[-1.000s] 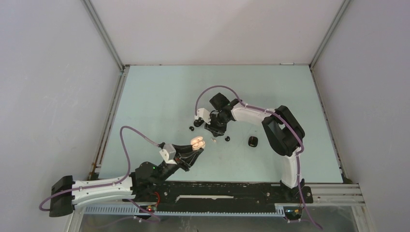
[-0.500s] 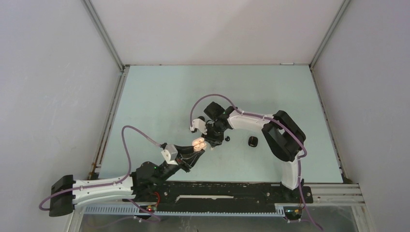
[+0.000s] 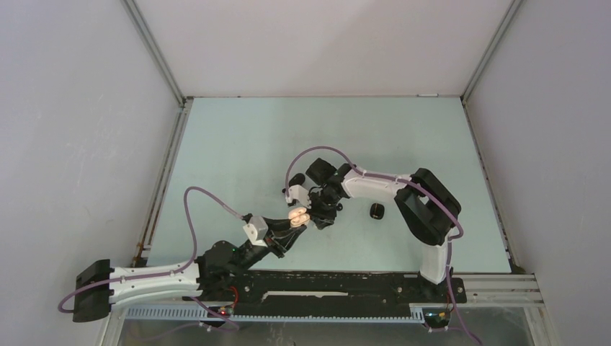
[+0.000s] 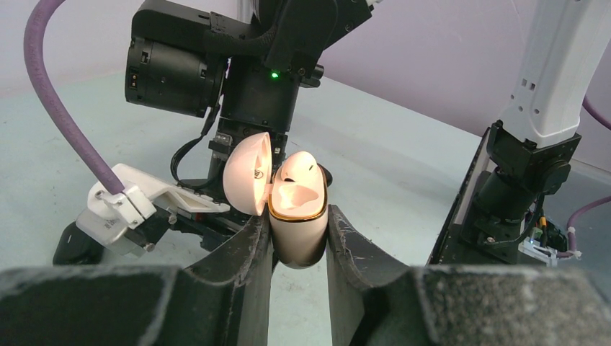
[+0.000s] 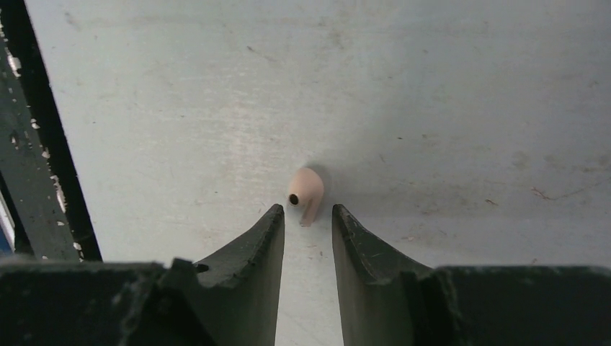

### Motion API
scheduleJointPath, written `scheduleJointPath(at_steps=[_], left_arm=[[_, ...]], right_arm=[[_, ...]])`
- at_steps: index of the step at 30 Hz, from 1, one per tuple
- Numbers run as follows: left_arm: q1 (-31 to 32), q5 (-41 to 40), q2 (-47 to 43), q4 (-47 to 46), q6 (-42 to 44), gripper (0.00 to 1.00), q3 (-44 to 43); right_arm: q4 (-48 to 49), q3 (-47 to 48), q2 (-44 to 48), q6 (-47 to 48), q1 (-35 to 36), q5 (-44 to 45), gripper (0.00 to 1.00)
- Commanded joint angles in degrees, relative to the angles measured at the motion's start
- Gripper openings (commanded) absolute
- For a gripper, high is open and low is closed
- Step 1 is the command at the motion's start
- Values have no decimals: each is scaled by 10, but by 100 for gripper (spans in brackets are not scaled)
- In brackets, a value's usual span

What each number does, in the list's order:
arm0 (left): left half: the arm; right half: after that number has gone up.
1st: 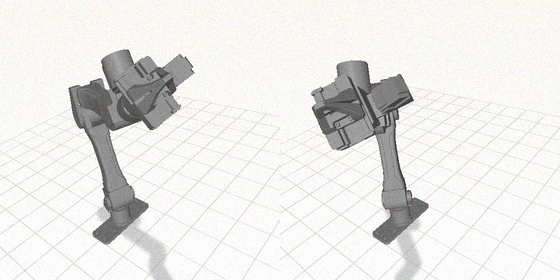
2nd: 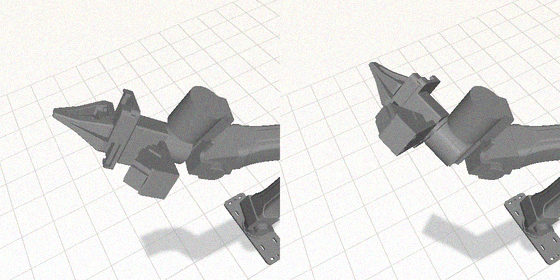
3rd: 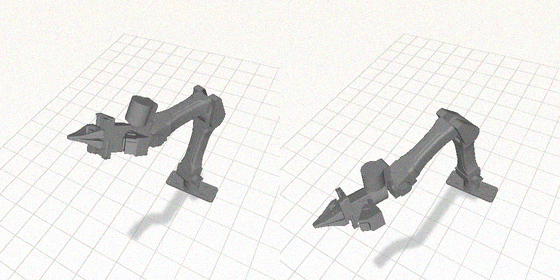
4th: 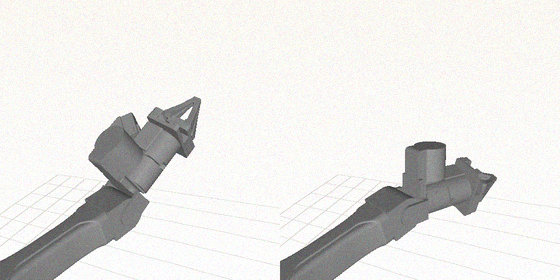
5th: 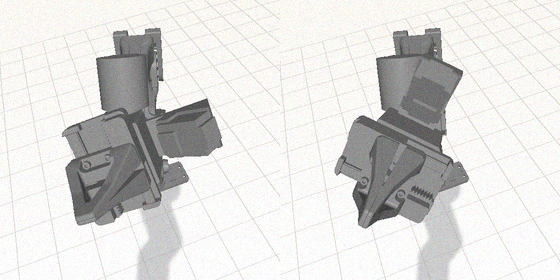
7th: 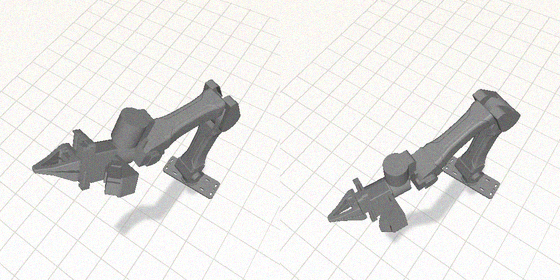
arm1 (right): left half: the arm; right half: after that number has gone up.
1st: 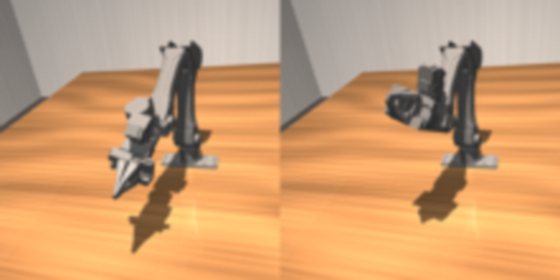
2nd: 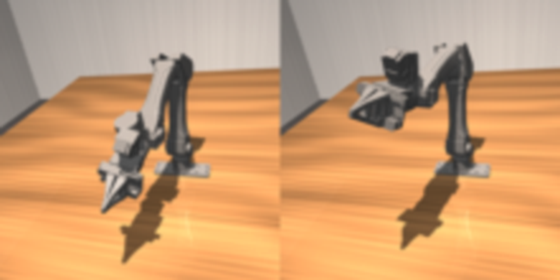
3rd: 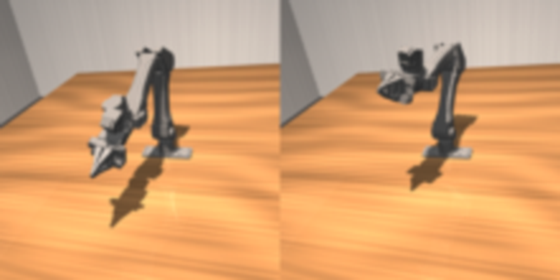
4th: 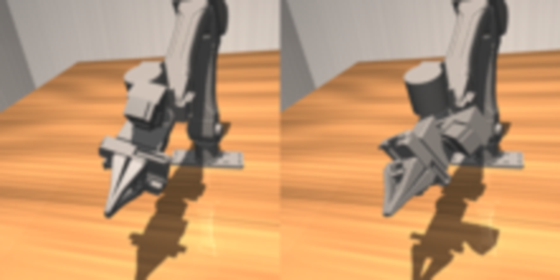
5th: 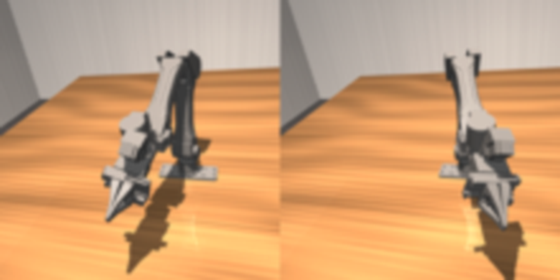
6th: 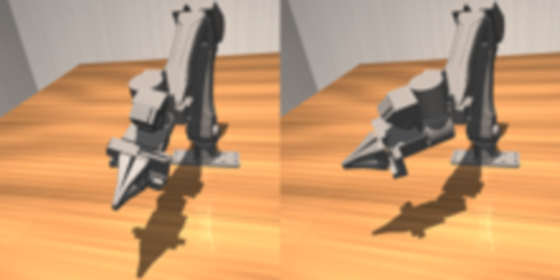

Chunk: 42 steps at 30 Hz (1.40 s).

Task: Insert the wireless bluetooth earbuds into the charging case
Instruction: Pick up the earbud from the center of the board.

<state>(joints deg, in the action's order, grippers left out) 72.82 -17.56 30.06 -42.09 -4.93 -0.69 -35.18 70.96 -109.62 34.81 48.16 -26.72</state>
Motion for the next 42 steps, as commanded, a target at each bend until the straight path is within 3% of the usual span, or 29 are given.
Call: scheduleJointPath(at_steps=[1, 42], left_arm=[[-2, 9, -4, -18, 9, 0, -13], [-2, 21, 19, -18, 1, 0, -21]], right_arm=[[-10, -4, 31, 30, 12, -32, 34], [31, 1, -19, -57, 68, 98, 37]])
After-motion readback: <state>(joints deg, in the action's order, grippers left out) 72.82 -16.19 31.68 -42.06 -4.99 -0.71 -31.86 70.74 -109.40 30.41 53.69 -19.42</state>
